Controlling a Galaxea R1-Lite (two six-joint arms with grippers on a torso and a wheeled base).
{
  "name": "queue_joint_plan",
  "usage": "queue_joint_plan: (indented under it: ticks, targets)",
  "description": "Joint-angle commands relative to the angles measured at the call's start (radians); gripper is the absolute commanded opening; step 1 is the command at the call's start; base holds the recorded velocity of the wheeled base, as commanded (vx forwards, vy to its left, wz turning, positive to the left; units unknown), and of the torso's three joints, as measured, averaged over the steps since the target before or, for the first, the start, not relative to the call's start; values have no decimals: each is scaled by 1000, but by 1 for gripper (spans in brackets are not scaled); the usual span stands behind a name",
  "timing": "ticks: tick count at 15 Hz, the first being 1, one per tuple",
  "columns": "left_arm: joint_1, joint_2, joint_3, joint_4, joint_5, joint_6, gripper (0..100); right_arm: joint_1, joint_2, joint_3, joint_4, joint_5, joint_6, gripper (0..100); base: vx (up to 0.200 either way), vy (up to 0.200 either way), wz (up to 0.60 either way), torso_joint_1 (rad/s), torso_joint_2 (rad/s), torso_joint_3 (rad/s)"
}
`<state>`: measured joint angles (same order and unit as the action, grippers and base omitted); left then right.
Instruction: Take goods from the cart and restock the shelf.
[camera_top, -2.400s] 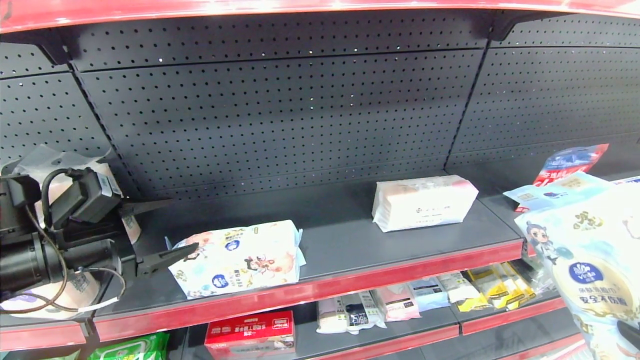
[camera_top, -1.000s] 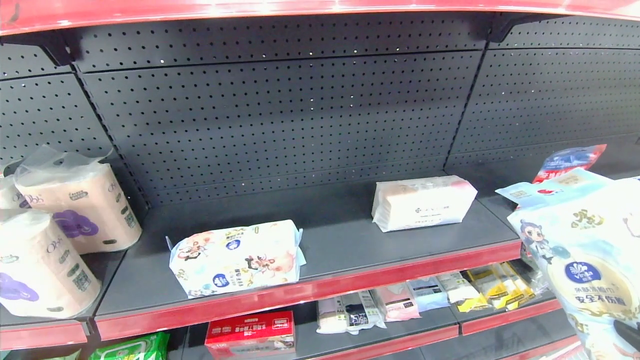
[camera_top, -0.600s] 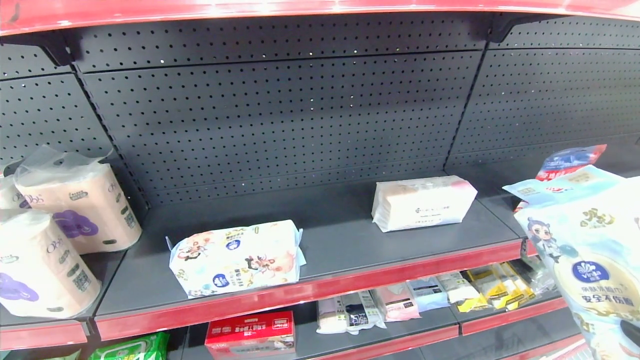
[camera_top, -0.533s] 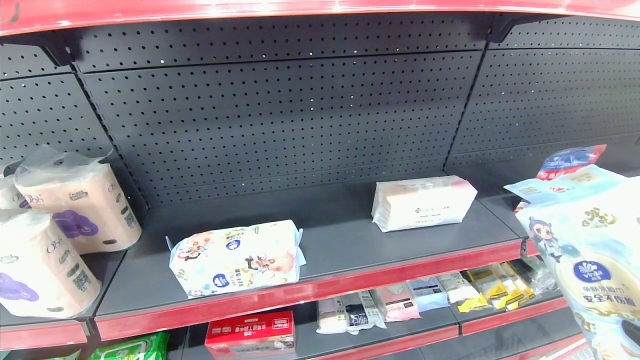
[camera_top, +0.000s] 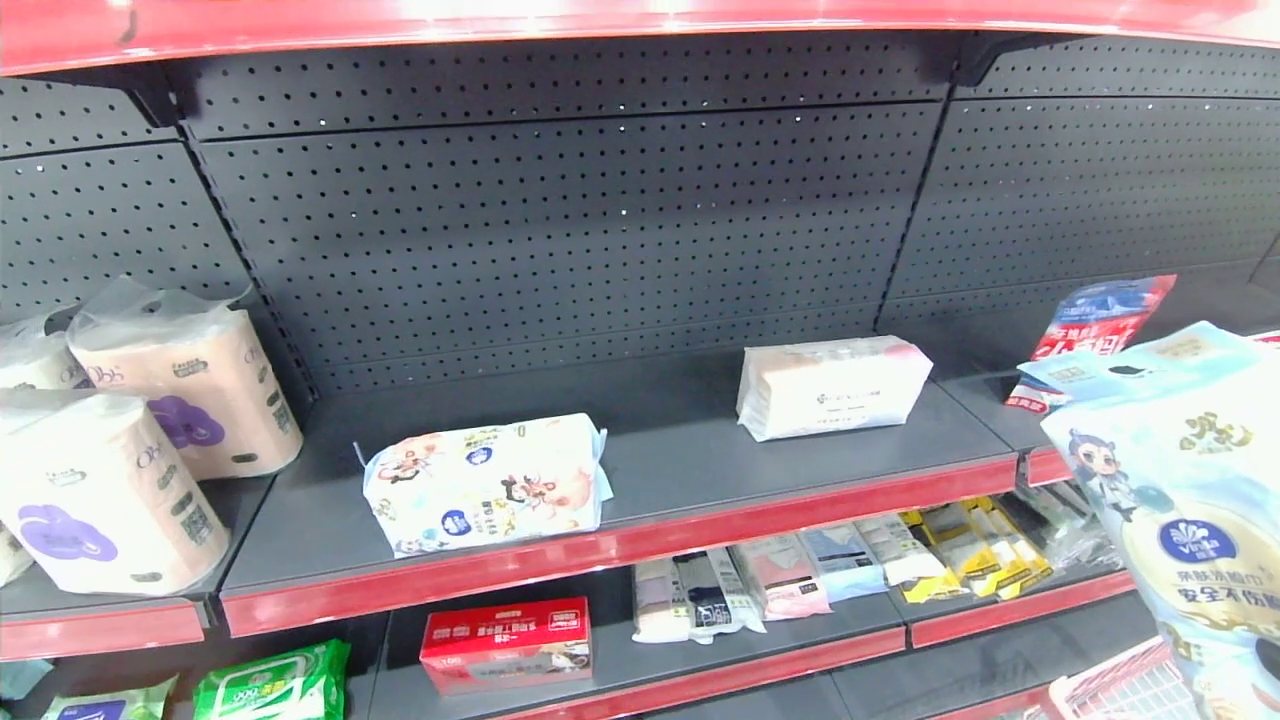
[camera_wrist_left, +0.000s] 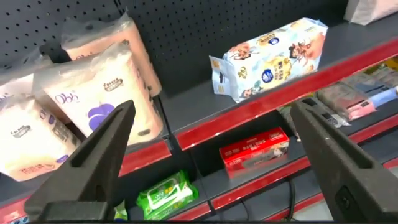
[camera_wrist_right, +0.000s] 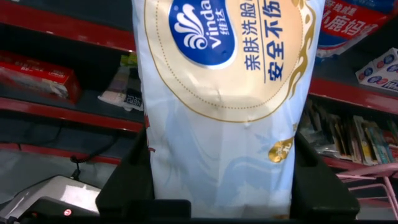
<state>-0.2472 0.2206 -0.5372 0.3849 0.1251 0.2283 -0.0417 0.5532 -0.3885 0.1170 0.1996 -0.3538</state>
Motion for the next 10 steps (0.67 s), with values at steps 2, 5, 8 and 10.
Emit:
queue_joint_plan:
  ticks: [2,5,8,10]
  targets:
    - [-1,3,2,-6,-1,0,100,0,2,-16,0,0,-14,0,0,0,0,0,0,0]
    - [-3,6,13,-21,-2,0,100,0,13,-29,0,-14,-34,0,0,0,0,0,0,0]
    - [-4,-7,36,-21,-2,26,100,0,13,-20,0,-20,-53,0,0,0,0,0,0,0]
    - [-3,-12,42,-21,-2,32,100,0,13,-16,0,-19,-53,0,0,0,300,1,4,1]
